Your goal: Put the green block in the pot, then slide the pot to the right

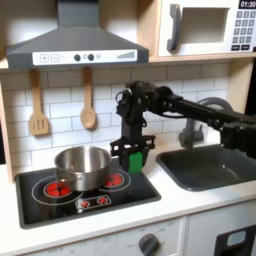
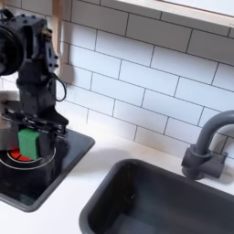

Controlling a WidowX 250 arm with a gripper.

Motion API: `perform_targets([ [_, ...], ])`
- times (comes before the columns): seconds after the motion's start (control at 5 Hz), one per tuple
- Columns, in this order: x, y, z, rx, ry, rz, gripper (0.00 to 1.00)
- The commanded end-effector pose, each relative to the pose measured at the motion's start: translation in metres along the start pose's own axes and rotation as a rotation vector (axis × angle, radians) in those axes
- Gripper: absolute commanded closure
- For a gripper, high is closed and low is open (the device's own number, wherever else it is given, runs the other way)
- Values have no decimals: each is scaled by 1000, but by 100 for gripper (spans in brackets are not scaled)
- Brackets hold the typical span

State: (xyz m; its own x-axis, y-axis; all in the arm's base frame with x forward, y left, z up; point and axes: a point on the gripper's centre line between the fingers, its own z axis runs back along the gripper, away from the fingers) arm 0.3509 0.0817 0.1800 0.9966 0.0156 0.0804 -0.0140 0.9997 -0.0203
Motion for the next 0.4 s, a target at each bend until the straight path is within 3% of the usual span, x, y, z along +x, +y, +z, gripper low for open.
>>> perform_targets([
  [0.0,10,21,31,17,-89,33,100],
  [0.2,20,32,44,42,-148,46,100],
])
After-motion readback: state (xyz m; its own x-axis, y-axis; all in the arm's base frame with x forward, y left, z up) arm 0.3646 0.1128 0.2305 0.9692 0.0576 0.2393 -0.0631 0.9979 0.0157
